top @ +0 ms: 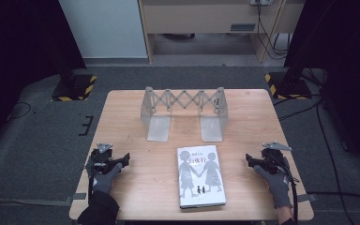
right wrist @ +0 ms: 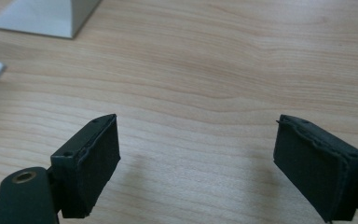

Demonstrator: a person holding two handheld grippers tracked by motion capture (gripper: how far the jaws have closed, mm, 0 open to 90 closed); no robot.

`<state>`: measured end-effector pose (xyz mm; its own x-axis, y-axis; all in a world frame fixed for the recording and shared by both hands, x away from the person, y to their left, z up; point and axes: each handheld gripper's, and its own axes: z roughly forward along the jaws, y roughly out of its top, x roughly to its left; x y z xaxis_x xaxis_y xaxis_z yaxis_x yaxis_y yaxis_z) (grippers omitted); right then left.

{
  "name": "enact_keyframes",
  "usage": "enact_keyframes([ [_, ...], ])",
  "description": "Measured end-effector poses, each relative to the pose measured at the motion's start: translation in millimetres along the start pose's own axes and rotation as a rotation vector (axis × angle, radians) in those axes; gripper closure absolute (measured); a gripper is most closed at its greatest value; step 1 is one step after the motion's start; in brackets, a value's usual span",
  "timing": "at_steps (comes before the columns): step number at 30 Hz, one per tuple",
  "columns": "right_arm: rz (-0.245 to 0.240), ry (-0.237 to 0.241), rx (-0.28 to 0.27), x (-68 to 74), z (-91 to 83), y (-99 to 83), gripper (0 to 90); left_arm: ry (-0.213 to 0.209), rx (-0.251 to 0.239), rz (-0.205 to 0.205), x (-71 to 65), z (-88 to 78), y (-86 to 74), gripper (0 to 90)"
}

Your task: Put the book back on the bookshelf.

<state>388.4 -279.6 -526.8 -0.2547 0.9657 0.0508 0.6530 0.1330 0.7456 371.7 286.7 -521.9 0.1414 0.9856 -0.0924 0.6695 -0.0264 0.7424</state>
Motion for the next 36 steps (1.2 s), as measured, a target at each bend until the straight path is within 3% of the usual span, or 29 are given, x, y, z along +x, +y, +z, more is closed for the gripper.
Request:
enact_keyframes([
  [9, 0.0, 0.052, -0.051, 11.4, -14.3, 5.9, 16.6, -0.042, -0.046, 0.016, -16.9, -12.2, 3.6, 12.4],
  [19, -0.027, 0.122, -0.098, 29.1, -27.3, 12.0, 16.7, -0.097, -0.111, 0.083, -46.4, -26.5, 7.2, 12.3],
  [36, -0.062, 0.228, -0.12, 62.2, -33.7, 15.9, 17.5, -0.235, -0.114, 0.171, -98.3, -33.6, 2.0, 14.3],
])
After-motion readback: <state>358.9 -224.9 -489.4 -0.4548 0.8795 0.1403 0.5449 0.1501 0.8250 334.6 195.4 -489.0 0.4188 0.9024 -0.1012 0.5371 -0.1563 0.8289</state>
